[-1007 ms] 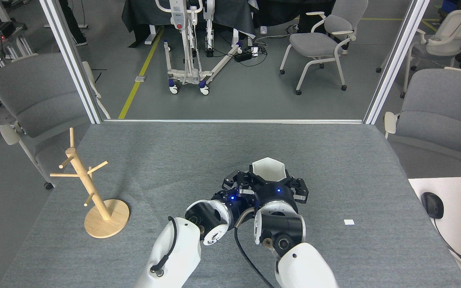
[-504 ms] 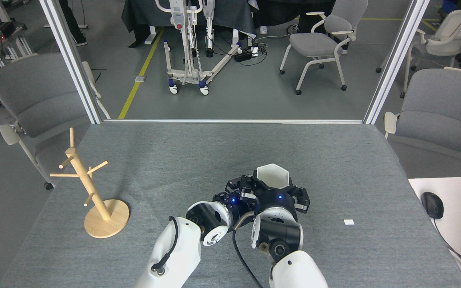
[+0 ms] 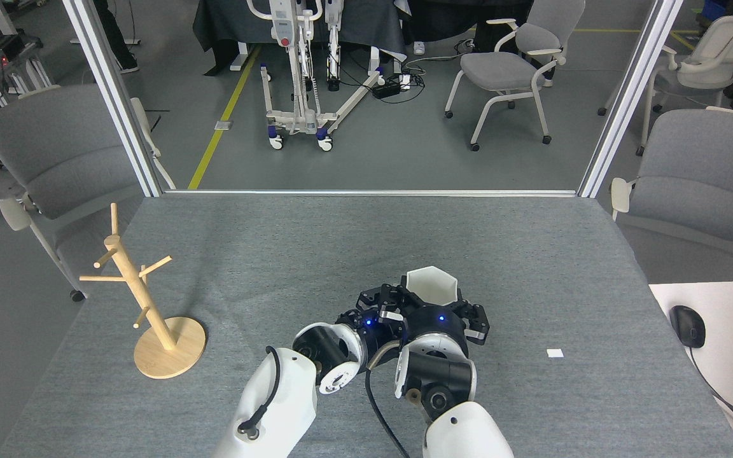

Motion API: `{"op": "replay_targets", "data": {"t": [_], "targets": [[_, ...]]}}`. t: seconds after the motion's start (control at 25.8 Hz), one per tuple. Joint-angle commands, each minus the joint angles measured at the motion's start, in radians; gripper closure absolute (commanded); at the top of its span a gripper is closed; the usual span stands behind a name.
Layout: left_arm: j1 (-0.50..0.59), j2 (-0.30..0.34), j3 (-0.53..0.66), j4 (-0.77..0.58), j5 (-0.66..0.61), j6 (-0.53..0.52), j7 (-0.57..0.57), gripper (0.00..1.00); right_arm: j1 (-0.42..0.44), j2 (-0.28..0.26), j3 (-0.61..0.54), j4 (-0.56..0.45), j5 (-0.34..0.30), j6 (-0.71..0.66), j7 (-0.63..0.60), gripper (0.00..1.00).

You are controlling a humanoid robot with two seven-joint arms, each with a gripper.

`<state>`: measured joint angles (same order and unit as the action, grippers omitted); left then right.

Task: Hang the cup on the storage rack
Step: 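Grasp the white cup with the left gripper beside the right gripper, then open the right gripper and pull it away from the cup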

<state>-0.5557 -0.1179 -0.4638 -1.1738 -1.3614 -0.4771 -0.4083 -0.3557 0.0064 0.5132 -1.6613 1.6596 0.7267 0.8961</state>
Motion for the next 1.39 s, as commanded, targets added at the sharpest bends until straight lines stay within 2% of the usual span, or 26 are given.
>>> {"op": "replay_targets", "data": {"t": [0.0, 0.15, 0.31, 0.35, 0.54, 0.81, 1.08, 1.36], "targets": [[0.000, 0.003, 0.001, 0.000, 0.001, -0.002, 0.022, 1.00, -0.002, 0.000, 0.137, 0.006, 0.000, -0.001, 0.007, 0.75], [0.007, 0.003, 0.002, 0.000, 0.001, -0.002, 0.022, 1.00, -0.005, 0.000, 0.136, 0.009, 0.000, -0.001, 0.003, 0.31], [0.011, 0.007, 0.002, 0.000, 0.001, -0.003, 0.022, 1.00, -0.008, 0.000, 0.134, 0.012, 0.000, -0.001, 0.001, 0.06], [0.011, 0.009, 0.002, 0.002, 0.001, -0.003, 0.022, 1.00, -0.008, 0.000, 0.134, 0.014, 0.000, -0.001, 0.000, 0.03], [0.011, 0.014, 0.002, 0.003, 0.001, -0.003, 0.023, 1.00, -0.006, -0.003, 0.133, 0.020, -0.001, -0.006, -0.042, 0.01], [0.016, 0.017, 0.002, 0.039, -0.001, -0.014, 0.025, 1.00, 0.001, -0.005, 0.127, 0.020, -0.014, -0.010, -0.213, 0.01], [0.034, 0.021, 0.007, 0.062, -0.005, -0.025, 0.028, 1.00, 0.004, -0.005, 0.123, 0.020, -0.021, -0.010, -0.445, 0.01], [0.068, 0.024, 0.010, 0.095, -0.007, -0.021, 0.039, 1.00, 0.003, -0.008, 0.114, 0.018, -0.089, -0.004, -0.700, 0.02]]}}
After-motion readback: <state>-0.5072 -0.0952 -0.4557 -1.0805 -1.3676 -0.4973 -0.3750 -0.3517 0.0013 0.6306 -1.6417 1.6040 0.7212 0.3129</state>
